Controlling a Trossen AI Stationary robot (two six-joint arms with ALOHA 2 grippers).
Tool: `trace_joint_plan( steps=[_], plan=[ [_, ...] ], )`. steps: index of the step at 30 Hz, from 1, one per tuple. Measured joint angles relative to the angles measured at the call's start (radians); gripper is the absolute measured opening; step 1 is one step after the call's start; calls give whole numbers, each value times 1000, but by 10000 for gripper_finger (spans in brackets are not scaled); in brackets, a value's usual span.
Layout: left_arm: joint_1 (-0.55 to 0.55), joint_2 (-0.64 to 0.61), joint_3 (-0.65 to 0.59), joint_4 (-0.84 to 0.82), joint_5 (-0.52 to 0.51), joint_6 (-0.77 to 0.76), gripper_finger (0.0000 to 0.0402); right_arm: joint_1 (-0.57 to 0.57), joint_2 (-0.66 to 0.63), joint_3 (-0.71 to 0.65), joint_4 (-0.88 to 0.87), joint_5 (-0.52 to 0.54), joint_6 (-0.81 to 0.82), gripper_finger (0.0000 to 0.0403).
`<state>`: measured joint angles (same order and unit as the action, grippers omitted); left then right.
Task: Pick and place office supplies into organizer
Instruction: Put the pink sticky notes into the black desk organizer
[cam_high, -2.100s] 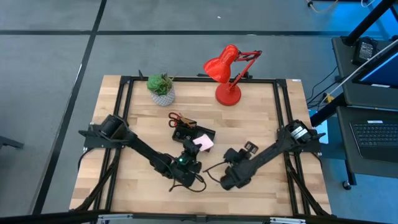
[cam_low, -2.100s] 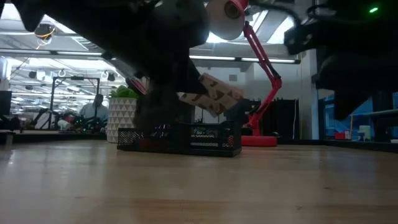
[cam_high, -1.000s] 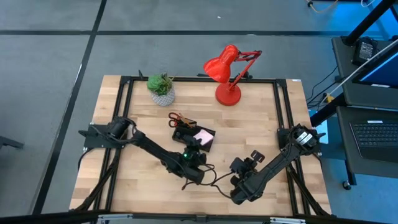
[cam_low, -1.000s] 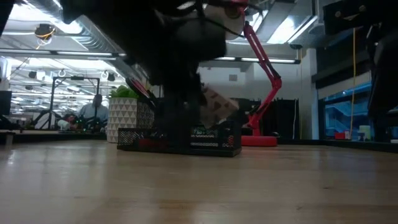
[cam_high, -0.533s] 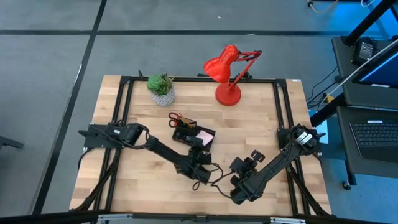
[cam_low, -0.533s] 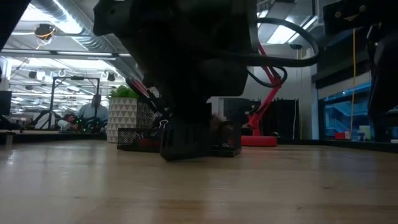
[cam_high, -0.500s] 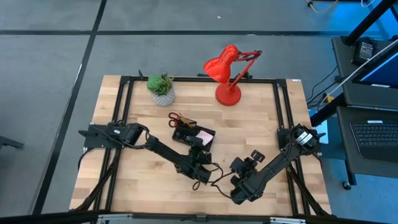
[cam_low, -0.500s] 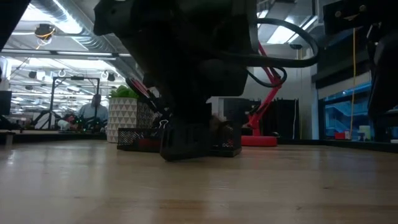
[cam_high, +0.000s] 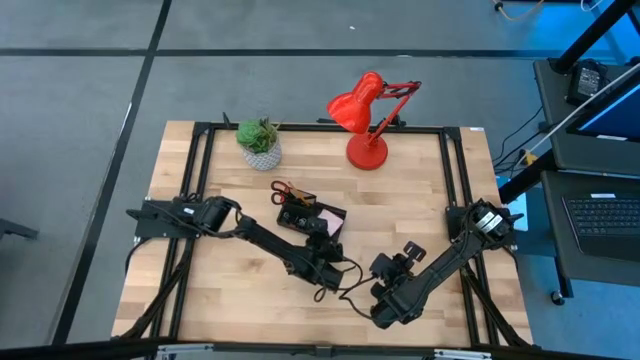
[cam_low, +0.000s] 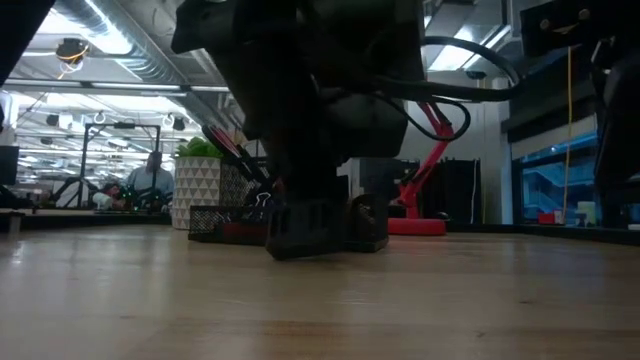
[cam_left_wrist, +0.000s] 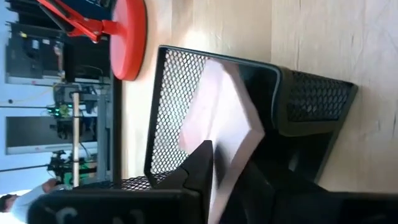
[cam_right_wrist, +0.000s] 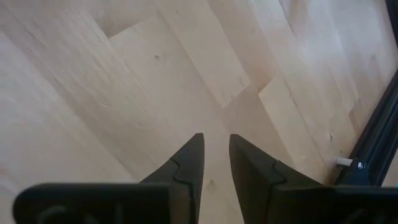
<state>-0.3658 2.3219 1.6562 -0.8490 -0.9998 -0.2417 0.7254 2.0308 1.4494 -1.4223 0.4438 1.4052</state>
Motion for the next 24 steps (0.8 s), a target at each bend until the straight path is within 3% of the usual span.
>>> trace_joint_plan(
  steps=[10,24],
  plan=[
    [13,-13,-1,-5,163,-9,110,0,0,0,0,-1,-3,80],
    [15,-74,-2,-63,283,58,162,0,0,0,5,-18,-3,80]
  ],
)
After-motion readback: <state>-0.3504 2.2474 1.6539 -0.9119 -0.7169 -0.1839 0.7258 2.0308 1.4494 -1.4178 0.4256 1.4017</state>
